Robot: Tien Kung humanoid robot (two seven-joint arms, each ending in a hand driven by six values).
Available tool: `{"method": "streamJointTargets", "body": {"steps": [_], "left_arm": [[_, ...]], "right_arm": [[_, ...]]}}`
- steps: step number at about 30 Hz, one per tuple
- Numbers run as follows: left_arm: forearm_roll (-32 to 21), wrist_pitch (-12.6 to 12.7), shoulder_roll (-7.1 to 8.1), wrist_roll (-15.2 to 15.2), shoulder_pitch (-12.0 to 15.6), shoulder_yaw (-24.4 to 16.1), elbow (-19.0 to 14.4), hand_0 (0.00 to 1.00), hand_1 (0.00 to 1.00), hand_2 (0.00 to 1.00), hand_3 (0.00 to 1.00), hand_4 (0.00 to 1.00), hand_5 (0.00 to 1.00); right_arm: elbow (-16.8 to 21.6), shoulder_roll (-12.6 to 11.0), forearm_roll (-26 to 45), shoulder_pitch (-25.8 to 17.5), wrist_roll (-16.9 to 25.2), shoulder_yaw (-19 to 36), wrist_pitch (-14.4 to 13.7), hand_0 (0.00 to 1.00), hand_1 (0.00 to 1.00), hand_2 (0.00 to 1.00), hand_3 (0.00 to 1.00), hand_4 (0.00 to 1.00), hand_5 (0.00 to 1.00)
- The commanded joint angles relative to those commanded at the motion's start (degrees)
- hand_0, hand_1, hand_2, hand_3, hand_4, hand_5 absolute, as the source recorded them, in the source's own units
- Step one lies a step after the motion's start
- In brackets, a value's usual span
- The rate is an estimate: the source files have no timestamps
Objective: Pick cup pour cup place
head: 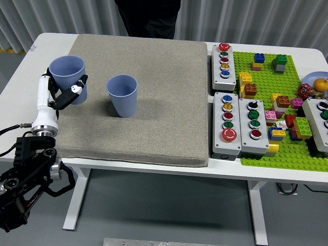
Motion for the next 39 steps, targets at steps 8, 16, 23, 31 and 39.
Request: {"method": "streamJointTargets", "body": {"steps": [8, 16, 23, 31, 39], "left_arm": [[-0.76, 0.46, -1.46, -2.68, 1.81, 2.03, 1.98, 0.593, 0.61, 0.673, 0.605, 0.667, 0.135], [-6.66, 2.69, -2.17, -7.92, 2.59, 3.15, 4.12, 0.596, 0.607, 0.665, 0.629, 0.663, 0.137], [-8.36, 1.04, -2.04, -7.87, 2.07, 3.3, 5.96, 0.611, 0.622, 0.681, 0.656, 0.672, 0.156], [-9.21, 0.64, -2.09, -8.23, 1.87, 3.62, 6.94, 0.615, 0.624, 0.683, 0.652, 0.67, 0.156], [-8.1, -0.16, -2.14, -7.99, 1.92, 3.25, 6.9, 0.627, 0.635, 0.694, 0.667, 0.742, 0.225]], "right_arm": [[0.0, 0.26, -0.31, -0.46, -0.17, 0.04, 0.0, 0.712, 0.654, 0.627, 0.59, 0.002, 0.1], [0.0, 0.35, -0.7, -0.7, -0.28, 0.16, -0.03, 0.712, 0.654, 0.627, 0.591, 0.002, 0.099], [0.0, 0.32, -0.12, -0.49, -0.2, -0.13, -0.13, 0.712, 0.654, 0.627, 0.592, 0.002, 0.1], [0.0, 0.31, 0.16, -0.43, -0.19, -0.3, -0.23, 0.712, 0.654, 0.627, 0.591, 0.002, 0.1], [0.0, 0.24, 0.38, -0.25, -0.17, -0.41, -0.33, 0.712, 0.653, 0.627, 0.591, 0.002, 0.099]]}}
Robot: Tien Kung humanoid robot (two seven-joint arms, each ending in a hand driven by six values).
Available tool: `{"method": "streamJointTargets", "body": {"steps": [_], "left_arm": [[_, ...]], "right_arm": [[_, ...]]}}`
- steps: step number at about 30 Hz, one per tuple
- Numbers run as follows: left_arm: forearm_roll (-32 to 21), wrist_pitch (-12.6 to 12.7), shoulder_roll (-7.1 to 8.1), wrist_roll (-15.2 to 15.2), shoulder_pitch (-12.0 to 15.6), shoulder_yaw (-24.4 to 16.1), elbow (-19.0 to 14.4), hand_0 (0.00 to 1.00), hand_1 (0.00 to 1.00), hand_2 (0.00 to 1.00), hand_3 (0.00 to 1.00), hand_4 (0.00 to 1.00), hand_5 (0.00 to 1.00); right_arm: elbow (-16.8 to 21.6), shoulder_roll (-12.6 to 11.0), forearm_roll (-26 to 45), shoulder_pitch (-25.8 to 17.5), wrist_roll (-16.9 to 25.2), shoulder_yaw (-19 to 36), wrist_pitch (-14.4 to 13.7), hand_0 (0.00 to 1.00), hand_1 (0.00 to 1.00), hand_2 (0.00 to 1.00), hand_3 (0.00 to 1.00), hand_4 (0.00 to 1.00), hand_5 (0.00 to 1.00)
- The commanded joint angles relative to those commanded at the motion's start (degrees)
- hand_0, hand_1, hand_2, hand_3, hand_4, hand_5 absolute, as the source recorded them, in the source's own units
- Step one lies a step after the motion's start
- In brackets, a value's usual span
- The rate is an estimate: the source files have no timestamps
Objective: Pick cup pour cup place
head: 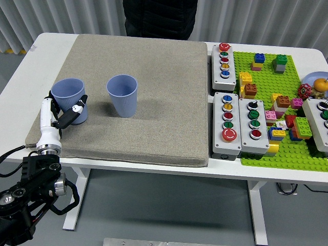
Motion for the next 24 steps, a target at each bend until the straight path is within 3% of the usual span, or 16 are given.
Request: {"method": "streamJointTargets", "body": {"steps": [13, 16, 17, 24], "left_arm": [[1.9, -2.79, -0.6, 0.9, 0.88, -1.26, 0.62, 0.649, 0.65, 0.736, 0.712, 0.82, 0.309], [3.36, -3.55, -1.0, 1.75, 1.29, -2.03, 0.68, 0.649, 0.65, 0.736, 0.712, 0.82, 0.309], [4.12, -3.68, -1.13, 2.0, 1.41, -2.43, 0.58, 0.667, 0.676, 0.758, 0.743, 0.904, 0.394], [8.32, -5.37, -1.39, 3.92, 2.51, -3.96, -0.5, 0.692, 0.702, 0.789, 0.782, 0.92, 0.406]], "right_arm": [[0.0, -0.02, -0.08, 0.08, -0.07, 0.01, -0.08, 0.712, 0.653, 0.627, 0.591, 0.002, 0.101], [0.0, 0.0, -0.02, 0.01, -0.05, -0.07, -0.09, 0.712, 0.653, 0.627, 0.591, 0.002, 0.101], [0.0, 0.06, 0.07, -0.07, -0.03, -0.07, -0.12, 0.712, 0.652, 0.626, 0.591, 0.002, 0.102], [0.0, 0.09, 0.06, -0.07, -0.07, -0.1, -0.06, 0.712, 0.653, 0.626, 0.591, 0.002, 0.106]]}}
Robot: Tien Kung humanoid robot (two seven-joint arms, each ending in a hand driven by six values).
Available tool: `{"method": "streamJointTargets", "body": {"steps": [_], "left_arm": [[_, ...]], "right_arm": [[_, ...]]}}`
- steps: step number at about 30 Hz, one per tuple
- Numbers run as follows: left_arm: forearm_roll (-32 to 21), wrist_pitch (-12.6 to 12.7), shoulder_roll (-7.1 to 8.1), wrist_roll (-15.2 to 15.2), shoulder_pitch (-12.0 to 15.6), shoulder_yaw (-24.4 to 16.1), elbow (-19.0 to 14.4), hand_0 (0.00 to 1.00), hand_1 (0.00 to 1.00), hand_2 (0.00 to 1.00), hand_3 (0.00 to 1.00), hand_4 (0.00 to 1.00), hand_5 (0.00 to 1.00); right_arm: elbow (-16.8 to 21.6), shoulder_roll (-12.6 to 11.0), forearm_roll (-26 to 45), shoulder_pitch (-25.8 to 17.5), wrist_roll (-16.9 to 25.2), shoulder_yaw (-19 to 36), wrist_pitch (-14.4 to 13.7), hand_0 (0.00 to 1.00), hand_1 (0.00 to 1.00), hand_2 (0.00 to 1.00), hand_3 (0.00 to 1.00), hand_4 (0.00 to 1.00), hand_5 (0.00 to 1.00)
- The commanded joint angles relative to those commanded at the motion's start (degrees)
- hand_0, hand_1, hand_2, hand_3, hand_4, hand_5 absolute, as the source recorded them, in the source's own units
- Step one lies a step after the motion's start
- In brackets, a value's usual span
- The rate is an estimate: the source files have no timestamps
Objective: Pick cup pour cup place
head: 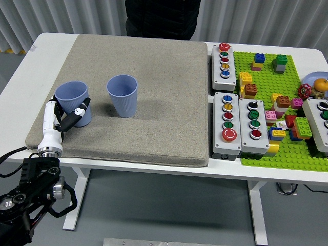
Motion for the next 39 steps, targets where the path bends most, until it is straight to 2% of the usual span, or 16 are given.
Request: {"method": "streamJointTargets", "body": {"steps": [4, 5, 10, 11, 28, 39], "left_arm": [[1.19, -0.86, 0.15, 0.7, 0.43, -0.43, -0.4, 0.692, 0.702, 0.789, 0.782, 0.92, 0.406], [2.14, -1.21, 0.33, 1.19, 0.71, -0.66, -0.68, 0.725, 0.732, 0.833, 0.843, 0.946, 0.44], [3.58, -1.55, 0.43, 1.69, 1.43, -1.51, -1.23, 0.725, 0.732, 0.833, 0.843, 0.946, 0.44], [3.99, -1.62, 0.44, 1.88, 1.58, -1.67, -1.31, 0.73, 0.742, 0.849, 0.87, 0.963, 0.459], [8.31, -2.48, 0.84, 3.24, 5.16, -3.02, -4.5, 0.735, 0.757, 0.857, 0.869, 0.984, 0.481], [10.33, -2.99, 0.92, 3.98, 6.61, -4.15, -5.8, 0.754, 0.78, 0.899, 0.895, 0.987, 0.491]], "right_arm": [[0.0, -0.01, -0.02, -0.01, 0.0, 0.0, 0.03, 0.712, 0.653, 0.626, 0.591, 0.002, 0.106], [0.0, -0.02, -0.02, -0.04, 0.01, 0.01, 0.03, 0.712, 0.653, 0.626, 0.591, 0.002, 0.105], [0.0, -0.02, 0.0, -0.15, 0.03, 0.03, 0.05, 0.712, 0.653, 0.626, 0.591, 0.002, 0.105], [0.0, -0.02, -0.07, -0.16, 0.02, 0.04, 0.06, 0.712, 0.653, 0.626, 0.591, 0.002, 0.106], [0.0, -0.16, -1.04, -0.42, -0.22, 0.13, 0.31, 0.712, 0.653, 0.626, 0.59, 0.002, 0.103], [0.0, -0.23, -1.09, -0.36, -0.12, 0.21, 0.37, 0.712, 0.653, 0.625, 0.59, 0.002, 0.1]]}}
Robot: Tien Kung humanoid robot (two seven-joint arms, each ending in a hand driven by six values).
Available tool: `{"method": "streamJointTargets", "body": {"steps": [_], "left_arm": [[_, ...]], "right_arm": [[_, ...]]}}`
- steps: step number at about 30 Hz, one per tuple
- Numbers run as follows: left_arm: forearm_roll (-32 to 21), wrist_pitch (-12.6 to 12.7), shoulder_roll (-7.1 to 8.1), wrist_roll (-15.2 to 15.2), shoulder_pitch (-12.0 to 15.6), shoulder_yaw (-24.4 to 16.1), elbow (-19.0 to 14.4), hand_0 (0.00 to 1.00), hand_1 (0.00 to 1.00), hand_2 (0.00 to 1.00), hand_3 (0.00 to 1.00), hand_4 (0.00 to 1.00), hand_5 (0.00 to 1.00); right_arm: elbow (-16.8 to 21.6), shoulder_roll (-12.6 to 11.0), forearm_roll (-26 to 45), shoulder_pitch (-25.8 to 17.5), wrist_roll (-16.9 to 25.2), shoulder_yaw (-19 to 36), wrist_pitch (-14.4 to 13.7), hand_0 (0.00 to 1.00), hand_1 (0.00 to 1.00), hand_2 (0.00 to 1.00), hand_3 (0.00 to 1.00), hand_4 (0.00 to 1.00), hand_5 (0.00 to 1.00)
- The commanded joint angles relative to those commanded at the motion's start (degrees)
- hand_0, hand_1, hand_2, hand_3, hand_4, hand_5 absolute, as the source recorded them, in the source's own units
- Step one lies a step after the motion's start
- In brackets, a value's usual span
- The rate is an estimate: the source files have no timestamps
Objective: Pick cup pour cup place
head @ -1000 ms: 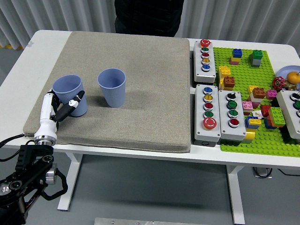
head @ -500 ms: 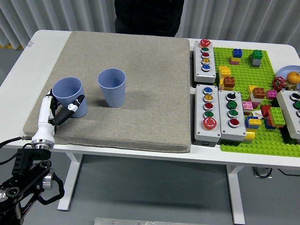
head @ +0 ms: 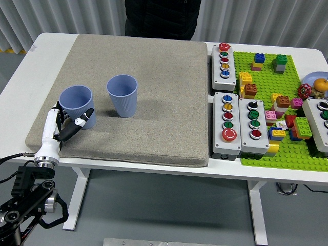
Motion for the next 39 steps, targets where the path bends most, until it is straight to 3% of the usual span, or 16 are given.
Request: {"method": "streamJointTargets", "body": {"steps": [8, 9, 14, 15, 16, 29, 31, 32, 37, 38, 39], "left_arm": [[3.12, -0.22, 0.2, 0.96, 1.78, -2.57, -1.88, 0.774, 0.808, 0.921, 0.926, 0.985, 0.498], [3.2, -0.21, 0.2, 0.97, 1.86, -2.74, -1.95, 0.829, 0.848, 0.995, 0.99, 0.998, 0.586], [3.61, -0.1, 0.16, 0.79, 3.12, -5.01, -3.23, 0.829, 0.848, 0.995, 0.99, 0.998, 0.586], [3.89, 0.01, 0.15, 0.76, 3.63, -5.83, -3.95, 0.902, 0.932, 0.998, 0.998, 0.998, 0.626], [4.01, 0.06, 0.14, 0.75, 3.87, -6.22, -4.3, 0.902, 0.932, 0.998, 0.998, 0.998, 0.626], [4.65, 0.97, 0.97, 0.82, 6.3, -14.06, -16.03, 0.945, 0.967, 0.998, 0.998, 0.998, 0.65], [3.78, 0.67, 1.05, 0.94, 6.39, -15.15, -17.55, 0.945, 0.967, 0.998, 0.998, 0.998, 0.65], [2.57, 0.24, 1.13, 0.82, 6.27, -15.82, -18.2, 0.951, 0.973, 0.998, 0.998, 0.991, 0.998], [-6.41, -1.64, 1.62, 0.37, 4.06, -19.16, -18.53, 0.951, 0.973, 0.998, 0.998, 0.991, 0.998], [-8.57, -1.89, 1.65, 0.28, 3.48, -19.61, -18.24, 0.954, 0.959, 0.998, 0.998, 0.738, 0.986], [-11.2, -2.23, 1.63, 0.14, 3.04, -19.93, -17.94, 0.954, 0.959, 0.998, 0.998, 0.738, 0.986]], "right_arm": [[0.0, 0.04, 0.3, 0.12, 0.13, -0.02, -0.03, 0.712, 0.653, 0.624, 0.59, 0.002, 0.098], [0.0, 0.04, 0.3, 0.12, 0.13, -0.02, -0.02, 0.712, 0.653, 0.624, 0.589, 0.002, 0.093], [0.0, 0.08, 0.01, 0.09, 0.07, 0.16, 0.04, 0.712, 0.653, 0.624, 0.589, 0.002, 0.093], [0.0, 0.09, -0.06, 0.05, 0.07, 0.2, 0.05, 0.712, 0.653, 0.624, 0.589, 0.002, 0.087], [0.0, 0.09, -0.1, 0.04, 0.07, 0.22, 0.06, 0.712, 0.653, 0.624, 0.589, 0.002, 0.087], [0.0, -0.02, -0.34, 0.1, 0.1, 0.33, 0.11, 0.712, 0.653, 0.624, 0.588, 0.002, 0.084], [0.0, -0.03, -0.16, 0.04, 0.17, 0.29, 0.07, 0.712, 0.653, 0.624, 0.588, 0.002, 0.084], [0.0, -0.04, -0.12, 0.03, 0.18, 0.26, 0.05, 0.712, 0.653, 0.624, 0.588, 0.002, 0.084], [0.0, -0.11, 0.37, -0.05, 0.28, -0.03, -0.09, 0.712, 0.653, 0.624, 0.588, 0.002, 0.084], [0.0, -0.11, 0.44, -0.07, 0.3, -0.07, -0.11, 0.712, 0.653, 0.624, 0.588, 0.002, 0.084], [0.0, -0.12, 0.49, -0.07, 0.31, -0.12, -0.13, 0.712, 0.653, 0.623, 0.587, 0.002, 0.078]]}}
